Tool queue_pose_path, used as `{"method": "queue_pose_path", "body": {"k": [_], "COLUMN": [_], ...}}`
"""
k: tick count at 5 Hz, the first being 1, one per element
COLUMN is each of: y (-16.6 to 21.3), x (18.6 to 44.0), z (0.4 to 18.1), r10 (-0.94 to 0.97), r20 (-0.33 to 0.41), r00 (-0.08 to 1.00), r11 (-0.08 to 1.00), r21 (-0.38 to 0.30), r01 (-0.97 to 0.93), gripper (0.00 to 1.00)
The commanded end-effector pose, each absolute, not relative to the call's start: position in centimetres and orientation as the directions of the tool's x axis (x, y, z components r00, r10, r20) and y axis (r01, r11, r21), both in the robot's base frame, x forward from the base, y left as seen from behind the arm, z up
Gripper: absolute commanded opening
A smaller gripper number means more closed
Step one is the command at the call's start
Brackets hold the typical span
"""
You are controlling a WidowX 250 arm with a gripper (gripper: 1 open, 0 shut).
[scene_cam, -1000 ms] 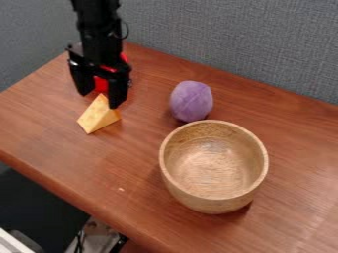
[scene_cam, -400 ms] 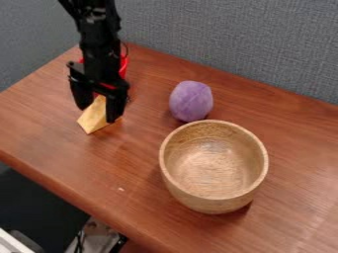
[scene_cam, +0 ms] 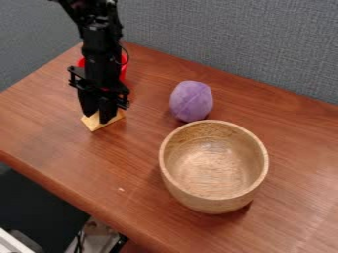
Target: Put the yellow cheese in the brown wooden bowl
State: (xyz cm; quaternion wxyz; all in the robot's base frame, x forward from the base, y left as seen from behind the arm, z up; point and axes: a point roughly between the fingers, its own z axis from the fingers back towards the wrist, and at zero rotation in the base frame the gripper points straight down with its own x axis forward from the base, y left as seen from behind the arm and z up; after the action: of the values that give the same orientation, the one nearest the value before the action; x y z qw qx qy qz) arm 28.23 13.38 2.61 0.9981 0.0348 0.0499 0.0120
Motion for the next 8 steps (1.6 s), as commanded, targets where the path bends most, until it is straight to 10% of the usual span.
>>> {"method": "queue_pose_path", "body": {"k": [1, 4, 7, 8], "y": [13.5, 13.1, 8.8, 6.2], "x": [28.8, 28.6, 29.4, 29.9], "z": [4.1, 5.3, 13.6, 15.2], "r10": [0.017, -0.003, -0.127, -0.197], "r20": [-0.054, -0.032, 0.142, 0.171], "r00": [0.998, 0.999, 0.982, 0.965], "r11": [0.996, 0.997, 0.991, 0.979], "r21": [0.085, 0.072, 0.065, 0.078], "r01": [-0.012, 0.005, 0.119, 0.186], "gripper": [0.00, 0.00, 0.00, 1.00]}}
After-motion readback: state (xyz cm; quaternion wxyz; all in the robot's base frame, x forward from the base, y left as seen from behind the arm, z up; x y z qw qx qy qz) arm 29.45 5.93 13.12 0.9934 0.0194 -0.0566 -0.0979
